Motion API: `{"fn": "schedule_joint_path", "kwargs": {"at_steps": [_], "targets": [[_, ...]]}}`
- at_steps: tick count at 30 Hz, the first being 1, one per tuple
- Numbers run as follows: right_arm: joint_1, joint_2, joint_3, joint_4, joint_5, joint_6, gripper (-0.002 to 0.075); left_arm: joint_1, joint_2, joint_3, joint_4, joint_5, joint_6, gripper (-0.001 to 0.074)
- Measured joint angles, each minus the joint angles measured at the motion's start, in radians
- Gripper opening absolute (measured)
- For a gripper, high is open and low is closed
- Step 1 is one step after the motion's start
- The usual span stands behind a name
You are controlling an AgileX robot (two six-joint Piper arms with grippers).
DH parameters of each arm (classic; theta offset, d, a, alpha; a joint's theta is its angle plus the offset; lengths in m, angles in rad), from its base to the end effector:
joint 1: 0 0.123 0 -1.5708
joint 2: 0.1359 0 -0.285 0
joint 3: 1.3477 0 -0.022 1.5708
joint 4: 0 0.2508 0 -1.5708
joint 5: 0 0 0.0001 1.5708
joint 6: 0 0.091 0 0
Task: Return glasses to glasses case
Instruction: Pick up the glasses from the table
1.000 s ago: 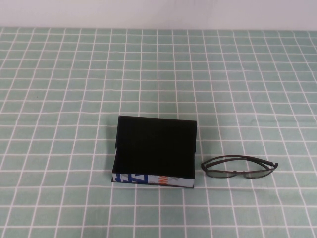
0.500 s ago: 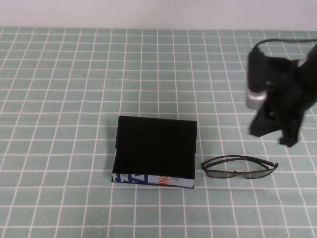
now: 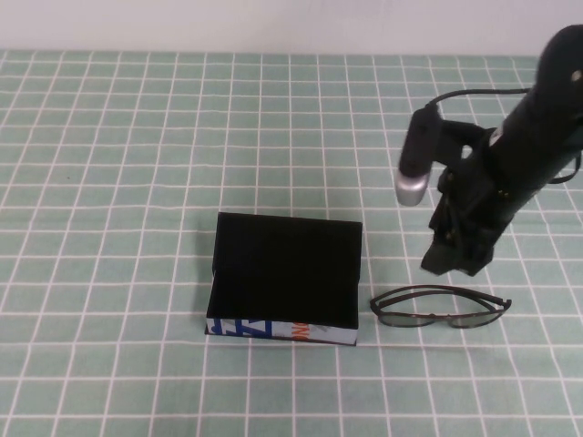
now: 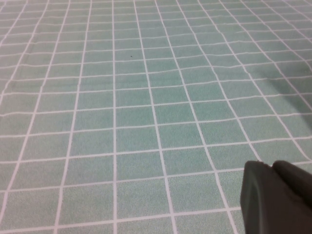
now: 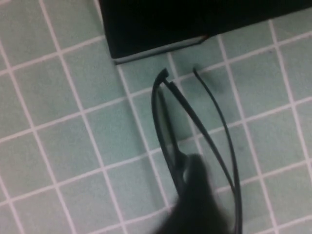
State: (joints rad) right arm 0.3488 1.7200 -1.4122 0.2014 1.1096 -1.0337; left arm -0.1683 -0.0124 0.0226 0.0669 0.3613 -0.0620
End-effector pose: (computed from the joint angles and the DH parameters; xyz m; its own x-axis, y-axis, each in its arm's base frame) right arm 0.3249 0.1355 0.2763 -0.2292 -0.9307 -0.2851 -0.9590 0.2660 -0.0973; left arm 0.0525 -0.0067 0.1738 -0.2757 0.0474 -0.9601 0.1453 0.9894 0.0072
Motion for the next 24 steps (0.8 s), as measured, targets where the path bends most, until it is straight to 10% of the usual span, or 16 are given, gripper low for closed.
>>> {"fn": "schedule_joint_path", "kwargs": {"at_steps": [6, 24], "targets": [[0.069, 0.000, 0.000, -0.040, -0.018, 0.044, 0.0579, 0.000, 0.000, 0.000, 0.000, 0.000, 0.000, -0.0002], [0.100, 0.000, 0.000, -0.066, 0.028, 0.025, 0.0561, 0.000, 0.000, 0.000, 0.000, 0.000, 0.000, -0.0002]]}}
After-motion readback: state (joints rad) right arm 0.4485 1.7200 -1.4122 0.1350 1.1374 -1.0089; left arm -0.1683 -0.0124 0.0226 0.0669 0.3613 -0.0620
